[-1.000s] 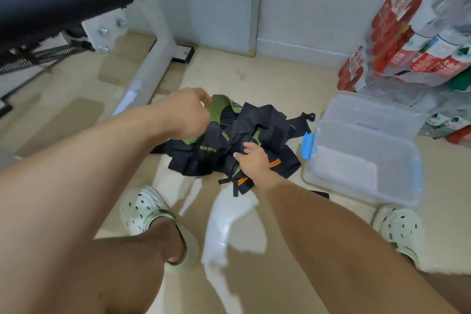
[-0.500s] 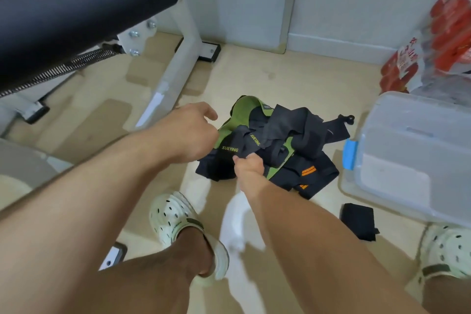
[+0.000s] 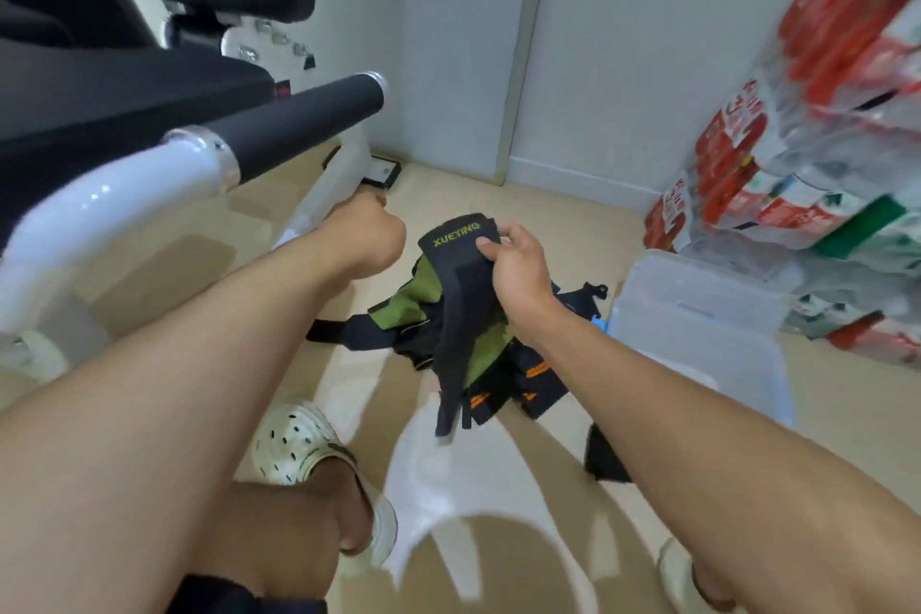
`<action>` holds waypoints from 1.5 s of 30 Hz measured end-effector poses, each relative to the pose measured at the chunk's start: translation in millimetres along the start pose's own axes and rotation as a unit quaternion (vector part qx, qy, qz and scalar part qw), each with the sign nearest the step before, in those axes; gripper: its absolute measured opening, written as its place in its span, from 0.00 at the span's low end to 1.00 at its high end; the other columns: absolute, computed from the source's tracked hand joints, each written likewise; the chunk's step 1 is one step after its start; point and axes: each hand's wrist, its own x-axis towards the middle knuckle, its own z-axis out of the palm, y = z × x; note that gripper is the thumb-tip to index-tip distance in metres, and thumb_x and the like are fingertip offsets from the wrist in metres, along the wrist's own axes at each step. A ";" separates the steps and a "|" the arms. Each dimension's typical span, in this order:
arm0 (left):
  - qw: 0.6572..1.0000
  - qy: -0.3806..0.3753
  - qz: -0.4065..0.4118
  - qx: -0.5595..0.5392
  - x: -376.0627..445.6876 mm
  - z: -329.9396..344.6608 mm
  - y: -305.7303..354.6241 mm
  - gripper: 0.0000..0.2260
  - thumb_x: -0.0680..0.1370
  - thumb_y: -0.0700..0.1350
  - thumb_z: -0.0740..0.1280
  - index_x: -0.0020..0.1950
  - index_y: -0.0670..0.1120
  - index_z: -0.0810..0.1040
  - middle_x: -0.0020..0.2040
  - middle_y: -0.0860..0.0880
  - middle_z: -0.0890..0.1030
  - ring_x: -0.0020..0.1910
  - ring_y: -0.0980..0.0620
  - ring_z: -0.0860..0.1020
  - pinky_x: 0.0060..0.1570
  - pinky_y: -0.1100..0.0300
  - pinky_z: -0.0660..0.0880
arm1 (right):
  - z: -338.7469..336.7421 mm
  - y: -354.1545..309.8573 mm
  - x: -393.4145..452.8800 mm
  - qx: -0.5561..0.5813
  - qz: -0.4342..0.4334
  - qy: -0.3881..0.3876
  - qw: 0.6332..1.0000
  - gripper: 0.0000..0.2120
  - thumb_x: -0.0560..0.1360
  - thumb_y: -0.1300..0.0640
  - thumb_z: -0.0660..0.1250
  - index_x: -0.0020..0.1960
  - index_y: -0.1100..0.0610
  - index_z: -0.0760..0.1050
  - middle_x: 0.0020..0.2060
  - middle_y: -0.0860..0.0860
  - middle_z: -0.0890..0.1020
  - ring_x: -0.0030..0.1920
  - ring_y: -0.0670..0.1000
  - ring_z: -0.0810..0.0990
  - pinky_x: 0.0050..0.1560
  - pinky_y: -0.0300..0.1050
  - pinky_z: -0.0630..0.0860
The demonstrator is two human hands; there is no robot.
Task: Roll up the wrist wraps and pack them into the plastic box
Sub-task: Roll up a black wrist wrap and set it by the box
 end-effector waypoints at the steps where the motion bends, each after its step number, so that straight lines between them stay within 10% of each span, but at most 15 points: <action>1: 1.000 0.001 0.006 -0.018 -2.9 -0.8 0.1 0.25 0.82 0.39 0.58 0.79 0.48 0.63 0.76 0.41 0.68 0.72 0.40 0.69 0.64 0.53 0.69 | -11.3 -21.9 -7.4 0.008 -0.006 -0.027 1.000 0.08 0.81 0.60 0.65 0.45 0.51 0.78 0.46 0.52 0.86 0.47 0.53 0.85 0.56 0.51 0.80; 11: 0.924 -0.247 0.217 -0.197 -42.6 6.9 21.8 0.27 0.75 0.27 0.65 0.70 0.48 0.76 0.69 0.52 0.78 0.69 0.57 0.74 0.59 0.68 0.74 | -111.0 -138.6 -76.1 -0.033 -0.037 -0.290 0.956 0.08 0.75 0.55 0.69 0.51 0.56 0.83 0.46 0.54 0.85 0.45 0.51 0.83 0.49 0.42 0.78; 15: 0.906 -0.332 0.212 -0.153 -47.2 17.5 24.4 0.28 0.69 0.46 0.73 0.68 0.40 0.74 0.67 0.39 0.79 0.69 0.38 0.75 0.72 0.41 0.68 | -132.4 -128.4 -87.1 0.053 -0.005 -0.323 0.945 0.12 0.77 0.59 0.64 0.57 0.63 0.79 0.45 0.56 0.86 0.43 0.51 0.86 0.46 0.41 0.82; 20: 0.887 -0.387 0.165 -0.189 -42.3 24.8 27.1 0.24 0.71 0.46 0.75 0.59 0.35 0.73 0.52 0.40 0.76 0.51 0.43 0.76 0.52 0.50 0.76 | -148.6 -122.4 -86.3 0.026 -0.009 -0.258 0.966 0.10 0.81 0.57 0.63 0.48 0.61 0.80 0.37 0.52 0.84 0.35 0.47 0.83 0.38 0.37 0.79; 24: 0.873 -0.424 0.162 -0.177 -40.0 23.3 24.1 0.26 0.71 0.36 0.79 0.66 0.40 0.74 0.63 0.40 0.81 0.62 0.39 0.80 0.65 0.40 0.74 | -153.1 -117.9 -81.9 0.043 -0.001 -0.200 0.979 0.11 0.81 0.56 0.64 0.55 0.62 0.80 0.40 0.54 0.85 0.36 0.49 0.84 0.37 0.38 0.80; 29: 0.930 -0.305 0.176 -0.105 -33.4 16.0 22.3 0.14 0.71 0.30 0.76 0.50 0.44 0.79 0.46 0.43 0.83 0.39 0.51 0.83 0.34 0.61 0.78 | -157.1 -112.1 -74.1 0.002 0.017 -0.129 0.991 0.09 0.81 0.56 0.67 0.53 0.61 0.82 0.40 0.55 0.86 0.36 0.50 0.84 0.36 0.40 0.81; 33: 0.966 -0.170 0.192 -0.026 -20.6 14.7 23.0 0.11 0.70 0.37 0.80 0.48 0.45 0.81 0.45 0.43 0.84 0.40 0.48 0.81 0.38 0.59 0.78 | -154.7 -102.3 -66.7 -0.045 0.038 -0.057 0.997 0.08 0.80 0.57 0.69 0.51 0.61 0.84 0.43 0.58 0.88 0.40 0.54 0.85 0.42 0.45 0.83; 45: 0.958 -0.251 0.135 -0.032 -20.5 22.6 37.0 0.10 0.68 0.34 0.80 0.45 0.43 0.84 0.29 0.49 0.81 0.32 0.46 0.82 0.36 0.58 0.80 | -171.8 -79.7 -31.5 -0.141 0.014 0.122 0.982 0.06 0.80 0.56 0.70 0.49 0.57 0.85 0.44 0.55 0.87 0.42 0.54 0.85 0.43 0.47 0.83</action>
